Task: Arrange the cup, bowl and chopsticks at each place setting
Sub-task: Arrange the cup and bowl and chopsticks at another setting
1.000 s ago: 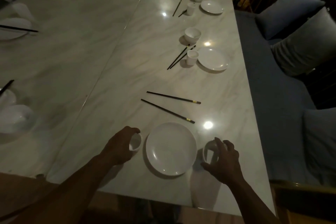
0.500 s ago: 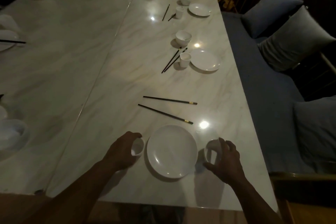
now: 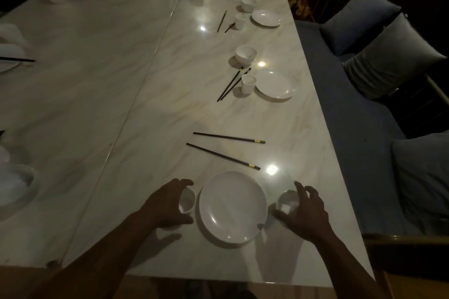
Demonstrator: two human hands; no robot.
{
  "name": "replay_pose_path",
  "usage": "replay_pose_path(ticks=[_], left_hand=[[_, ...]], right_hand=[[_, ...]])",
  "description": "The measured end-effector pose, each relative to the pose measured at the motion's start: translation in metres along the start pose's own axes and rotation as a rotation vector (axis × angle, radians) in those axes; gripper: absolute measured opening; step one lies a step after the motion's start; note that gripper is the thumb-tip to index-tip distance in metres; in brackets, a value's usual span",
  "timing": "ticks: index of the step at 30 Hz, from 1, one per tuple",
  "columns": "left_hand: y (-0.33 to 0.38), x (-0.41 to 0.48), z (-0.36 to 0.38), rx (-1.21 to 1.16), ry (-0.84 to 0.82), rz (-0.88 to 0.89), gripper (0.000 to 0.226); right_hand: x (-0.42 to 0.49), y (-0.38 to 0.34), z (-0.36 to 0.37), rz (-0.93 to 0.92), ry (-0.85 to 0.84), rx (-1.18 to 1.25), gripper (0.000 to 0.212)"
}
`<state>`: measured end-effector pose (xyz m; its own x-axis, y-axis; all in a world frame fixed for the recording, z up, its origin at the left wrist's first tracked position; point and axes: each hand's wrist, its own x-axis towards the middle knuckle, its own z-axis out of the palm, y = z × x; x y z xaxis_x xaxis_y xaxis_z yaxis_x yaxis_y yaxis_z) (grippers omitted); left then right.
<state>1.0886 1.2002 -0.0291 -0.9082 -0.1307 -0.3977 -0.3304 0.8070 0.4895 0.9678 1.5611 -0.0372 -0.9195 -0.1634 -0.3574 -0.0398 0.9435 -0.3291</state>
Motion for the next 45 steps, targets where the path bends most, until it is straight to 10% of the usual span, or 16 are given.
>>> replay_pose_path(ticks=[11,23,32,40,45], left_hand=[[0.049,0.063,-0.014,-0.205,0.221,-0.191,0.05],[0.107,0.163,0.017,-0.34,0.308,-0.588,0.014],[0.105,0.202,0.028,-0.393,0.285,-0.77,0.047],[0.102,0.216,0.025,-0.499,0.201,-0.856,0.041],[0.116,0.214,0.012,-0.89,0.447,-0.794,0.035]], right_hand=[[0.113,-0.073,-0.03,-0.269,0.034,0.063,0.028],[0.232,-0.134,-0.013,-0.572,-0.107,-0.184,0.032],[0.256,-0.135,-0.001,-0.706,-0.15,-0.223,0.026],[0.256,-0.083,-0.033,-0.456,-0.096,0.02,0.02],[0.233,-0.05,-0.051,-0.24,-0.02,0.281,0.027]])
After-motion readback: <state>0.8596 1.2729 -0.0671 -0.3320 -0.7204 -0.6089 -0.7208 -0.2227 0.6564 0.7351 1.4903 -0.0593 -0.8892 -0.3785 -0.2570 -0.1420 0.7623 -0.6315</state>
